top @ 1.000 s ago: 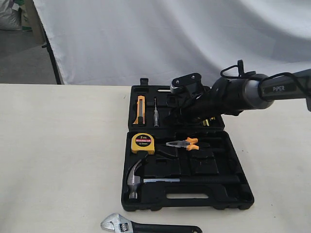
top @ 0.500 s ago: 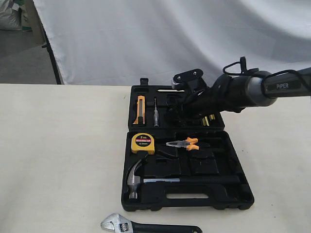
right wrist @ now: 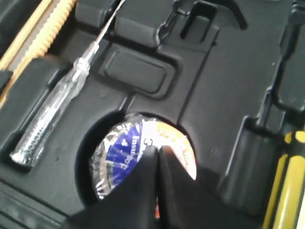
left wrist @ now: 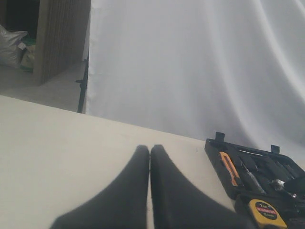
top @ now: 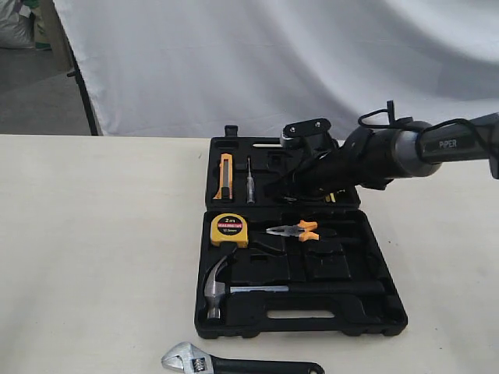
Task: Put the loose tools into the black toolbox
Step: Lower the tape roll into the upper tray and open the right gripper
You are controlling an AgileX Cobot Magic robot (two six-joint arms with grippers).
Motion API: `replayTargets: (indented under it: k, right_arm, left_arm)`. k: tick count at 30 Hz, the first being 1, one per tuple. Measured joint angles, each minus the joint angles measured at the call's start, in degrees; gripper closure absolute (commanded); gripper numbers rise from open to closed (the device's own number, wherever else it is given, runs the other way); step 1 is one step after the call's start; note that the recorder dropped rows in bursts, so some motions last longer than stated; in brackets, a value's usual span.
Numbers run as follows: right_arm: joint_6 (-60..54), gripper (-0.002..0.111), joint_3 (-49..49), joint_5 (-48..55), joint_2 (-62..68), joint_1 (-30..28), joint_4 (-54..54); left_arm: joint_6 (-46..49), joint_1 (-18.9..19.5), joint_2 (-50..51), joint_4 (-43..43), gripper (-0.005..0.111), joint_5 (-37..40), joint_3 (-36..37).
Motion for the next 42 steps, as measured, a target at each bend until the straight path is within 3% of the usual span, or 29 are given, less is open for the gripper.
replayTargets:
  k: [12, 19, 42]
  right_arm:
    - [0.0, 0.109, 0.1, 0.49, -5.66, 1.14, 2.36]
    - [-6.92, 0.109, 0.1, -6.3, 0.35, 5.28, 2.39]
    - [-9.04, 0.109, 0.08, -6.17, -7.74, 5.17, 2.39]
  left_arm:
    - [0.0, 0.0, 0.0, 0.0, 0.106, 0.0, 0.0]
    - [0.0, 0.0, 0.0, 0.0, 0.106, 0.0, 0.0]
    - [0.0, 0.0, 0.0, 0.0, 0.106, 0.0, 0.0]
